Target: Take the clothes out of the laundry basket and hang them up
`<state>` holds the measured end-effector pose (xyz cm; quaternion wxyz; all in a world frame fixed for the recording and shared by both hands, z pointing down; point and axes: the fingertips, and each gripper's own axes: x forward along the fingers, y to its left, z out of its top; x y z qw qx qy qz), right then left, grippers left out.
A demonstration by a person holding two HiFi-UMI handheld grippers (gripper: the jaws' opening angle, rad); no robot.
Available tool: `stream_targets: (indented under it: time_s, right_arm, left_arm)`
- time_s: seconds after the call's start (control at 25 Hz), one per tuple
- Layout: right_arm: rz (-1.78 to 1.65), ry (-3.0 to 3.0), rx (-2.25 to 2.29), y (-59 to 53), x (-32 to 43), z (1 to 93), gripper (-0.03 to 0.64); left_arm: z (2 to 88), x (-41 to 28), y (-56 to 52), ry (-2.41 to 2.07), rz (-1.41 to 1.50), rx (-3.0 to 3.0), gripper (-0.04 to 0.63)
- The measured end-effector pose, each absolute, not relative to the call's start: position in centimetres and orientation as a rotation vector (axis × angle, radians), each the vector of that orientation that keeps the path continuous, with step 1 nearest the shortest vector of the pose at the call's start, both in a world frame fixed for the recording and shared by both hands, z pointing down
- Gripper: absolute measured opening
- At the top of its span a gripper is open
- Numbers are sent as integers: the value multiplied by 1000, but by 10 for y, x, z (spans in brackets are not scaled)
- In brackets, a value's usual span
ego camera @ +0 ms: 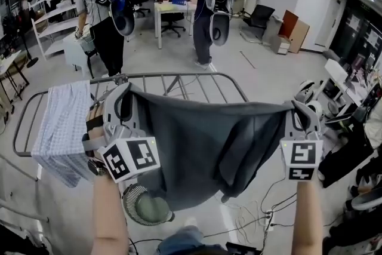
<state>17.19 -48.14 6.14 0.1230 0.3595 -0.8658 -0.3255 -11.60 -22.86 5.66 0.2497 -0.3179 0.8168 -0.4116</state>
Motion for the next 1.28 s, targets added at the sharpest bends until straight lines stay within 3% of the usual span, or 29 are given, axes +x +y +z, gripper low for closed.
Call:
stream_targets:
  time_s: [0.56, 0.88, 1.28]
  right_arm:
    - [-1012, -2583, 860, -578, 46, 72, 6]
    - [-1011, -2645, 858, -638, 38, 44, 6]
    - [-1302, -2665, 845, -684, 9, -26, 6]
  left_arm:
    - [58, -193, -292, 2279, -1196, -775, 3]
    - [26, -182, -337, 2243, -1231, -722, 3]
    - [-52, -193, -360, 2244, -1167, -345, 3]
